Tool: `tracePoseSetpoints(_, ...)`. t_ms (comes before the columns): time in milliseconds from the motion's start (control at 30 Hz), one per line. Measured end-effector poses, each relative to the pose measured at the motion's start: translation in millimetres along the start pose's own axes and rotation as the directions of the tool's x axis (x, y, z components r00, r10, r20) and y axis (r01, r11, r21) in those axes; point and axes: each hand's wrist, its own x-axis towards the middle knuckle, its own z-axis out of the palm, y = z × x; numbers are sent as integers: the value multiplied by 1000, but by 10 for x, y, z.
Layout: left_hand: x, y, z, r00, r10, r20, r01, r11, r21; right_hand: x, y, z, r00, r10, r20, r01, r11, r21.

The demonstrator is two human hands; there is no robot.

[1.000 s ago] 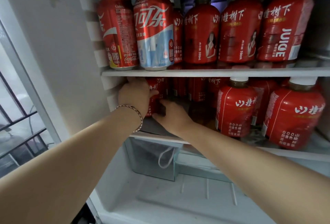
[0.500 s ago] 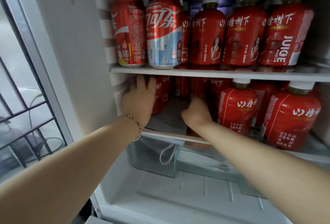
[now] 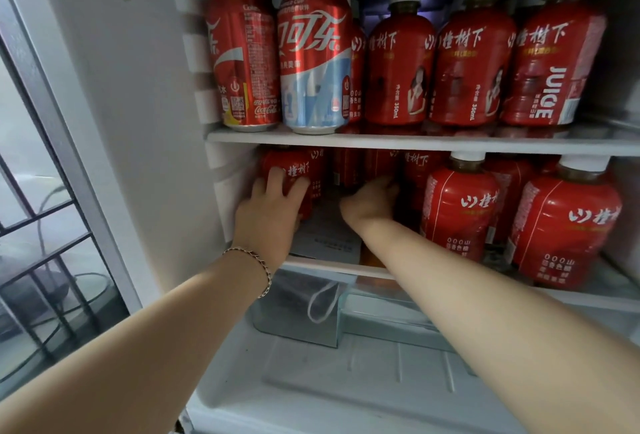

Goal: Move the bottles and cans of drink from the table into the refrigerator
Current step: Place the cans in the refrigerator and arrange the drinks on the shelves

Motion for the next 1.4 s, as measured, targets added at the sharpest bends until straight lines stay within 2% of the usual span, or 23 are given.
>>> tracePoseSetpoints(267, 4, -40, 82, 995, 22, -100, -23, 1000, -15, 134, -106, 68, 987, 154, -45, -151, 987, 50)
tracePoseSetpoints(433, -2, -31, 88, 993, 12, -119, -12, 1000, -2, 161, -203, 8, 967, 251, -55, -241, 960, 140)
tracePoseSetpoints(500, 1, -34, 88, 993, 10, -118, -10, 1000, -4, 138, -205, 6, 967, 244, -73, -231, 961, 154)
tracePoseSetpoints(567, -4, -36, 91, 992, 14, -124, -15, 1000, -8, 70, -160, 14, 976, 196, -99, -187, 978, 87)
tracePoseSetpoints(667, -1, -32, 94, 991, 20, -131, -21, 1000, -6, -73, -93, 60, 997, 34, -69, -41, 994, -100)
tracePoseSetpoints(733, 9, -38, 89, 990, 24, -136, -24, 1000, 6, -107, -73, 91, 998, -34, -52, 28, 993, -112)
tracePoseSetpoints(867, 5, -40, 88, 989, 28, -144, -27, 1000, 12, 38, -104, 27, 986, 132, -104, -120, 986, 117)
tracePoseSetpoints(1000, 4, -43, 105, 989, 16, -144, -17, 1000, -3, 65, -126, 36, 977, 175, -123, -161, 980, 121)
tracePoseSetpoints(1200, 7, -51, 92, 990, 14, -140, -15, 1000, -1, 58, -97, 4, 985, 150, -79, -146, 988, 57)
tracePoseSetpoints(1400, 1, -39, 92, 992, 4, -126, -3, 1000, 15, 196, -98, -11, 984, 164, -69, -149, 972, 184)
